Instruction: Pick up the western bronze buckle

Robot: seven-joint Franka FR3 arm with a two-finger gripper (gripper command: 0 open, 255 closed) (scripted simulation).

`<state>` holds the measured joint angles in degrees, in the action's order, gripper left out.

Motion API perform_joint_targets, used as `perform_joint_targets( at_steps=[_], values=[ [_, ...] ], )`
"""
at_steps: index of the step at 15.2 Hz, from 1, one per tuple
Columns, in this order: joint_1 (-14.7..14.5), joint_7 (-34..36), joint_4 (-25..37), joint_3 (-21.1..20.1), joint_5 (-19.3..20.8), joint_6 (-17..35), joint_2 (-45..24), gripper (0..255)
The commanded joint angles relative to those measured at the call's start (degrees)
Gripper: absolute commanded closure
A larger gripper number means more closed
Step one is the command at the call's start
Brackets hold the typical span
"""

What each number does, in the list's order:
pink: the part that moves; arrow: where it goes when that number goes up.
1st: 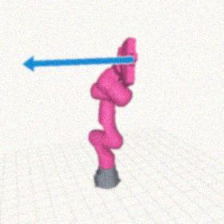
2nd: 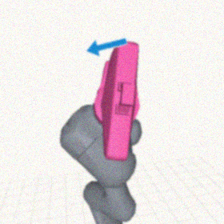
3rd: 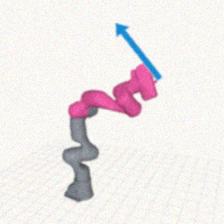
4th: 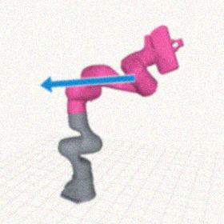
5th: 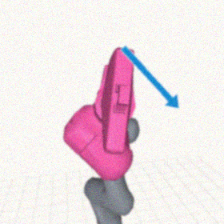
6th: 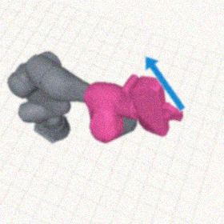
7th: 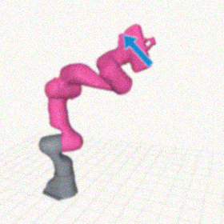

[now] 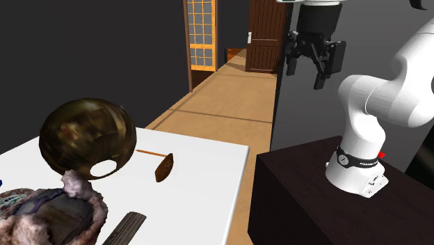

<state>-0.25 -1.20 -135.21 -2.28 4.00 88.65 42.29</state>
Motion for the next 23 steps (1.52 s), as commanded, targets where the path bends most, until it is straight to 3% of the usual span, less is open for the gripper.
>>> perform_joint_targets(
  at_steps=[1, 13, 23],
  values=[
    [0.00, 0.00, 0.00, 0.00, 0.00, 0.00, 0.00, 0],
    [0.64, -18.45, 2.17, 10.45, 5.43, 17.66, -19.55, 0],
    [1.01, -33.89, 13.22, 15.59, 3.26, 28.26, -41.26, 0]
  ],
)
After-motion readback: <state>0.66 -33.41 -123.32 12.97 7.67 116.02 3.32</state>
